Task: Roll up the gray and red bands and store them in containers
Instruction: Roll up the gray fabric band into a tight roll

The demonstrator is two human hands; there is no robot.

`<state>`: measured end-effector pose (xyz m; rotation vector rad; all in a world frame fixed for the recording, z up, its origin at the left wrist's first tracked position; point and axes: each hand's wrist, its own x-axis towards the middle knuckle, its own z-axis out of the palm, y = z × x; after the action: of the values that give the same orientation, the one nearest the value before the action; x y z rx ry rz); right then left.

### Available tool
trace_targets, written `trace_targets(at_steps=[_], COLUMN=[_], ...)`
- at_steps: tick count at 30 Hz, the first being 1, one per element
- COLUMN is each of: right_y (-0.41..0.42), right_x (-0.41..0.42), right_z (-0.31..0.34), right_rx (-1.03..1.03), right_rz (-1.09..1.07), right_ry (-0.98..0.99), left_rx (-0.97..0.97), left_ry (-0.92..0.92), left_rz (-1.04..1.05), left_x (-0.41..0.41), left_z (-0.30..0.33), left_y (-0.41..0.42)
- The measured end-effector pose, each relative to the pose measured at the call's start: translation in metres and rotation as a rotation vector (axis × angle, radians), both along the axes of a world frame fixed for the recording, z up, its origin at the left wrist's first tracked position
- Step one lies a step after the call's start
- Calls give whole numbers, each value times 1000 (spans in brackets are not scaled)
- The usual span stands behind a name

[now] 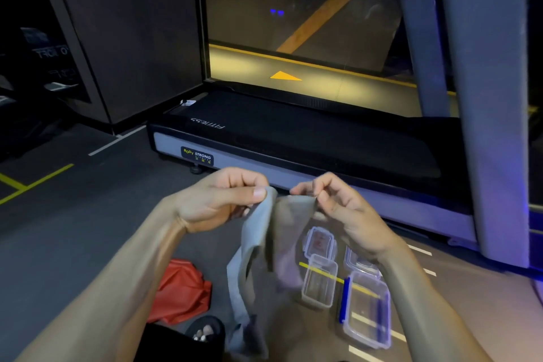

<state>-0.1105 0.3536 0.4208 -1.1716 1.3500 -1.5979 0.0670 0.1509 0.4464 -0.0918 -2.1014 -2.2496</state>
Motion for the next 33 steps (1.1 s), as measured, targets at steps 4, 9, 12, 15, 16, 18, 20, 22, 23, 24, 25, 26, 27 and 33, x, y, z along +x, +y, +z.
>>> trace_targets(at_steps=[4,9,12,15,16,18,20,22,23,24,25,26,27,33], right_y=[-2,-12,-21,-29,-30,-28,-24,-19,-18,-16,-15,-14,-14,-11], right_x=[2,16,30,42,44,43,37,33,31,28,26,25,24,13], right_z=[15,32,31,24,22,22,21,22,22,22,22,23,24,46], right_rx=[-178,-291,-215,-107,-73,-21,19,64,78,89,95,86,61,-263], right_rz=[29,115,1,24,47,60,46,29,24,23,26,32,36,-42], right_ry=[-278,-384,-10,260,268,247,274,367,409,440,454,439,383,-223], left_rx=[-25,-56,-86,-144,-168,-218,-253,-280,-297,-311,-315,-315,-313,-343], left_ry=[-23,-73,-75,-43,-33,-18,-17,-44,-56,-60,-60,-57,-55,-139], left_rz=[-56,-47,4,60,78,92,79,76,76,78,76,70,62,-28], left_x=[-2,-1,-6,-9,-10,-9,-10,-10,-10,-10,-10,-11,-10,-9], left_z=[-2,-5,-8,-7,-6,-5,-4,-3,-2,-2,-2,-1,-1,-9], left_y=[4,4,6,11,12,11,10,10,10,11,13,15,17,19])
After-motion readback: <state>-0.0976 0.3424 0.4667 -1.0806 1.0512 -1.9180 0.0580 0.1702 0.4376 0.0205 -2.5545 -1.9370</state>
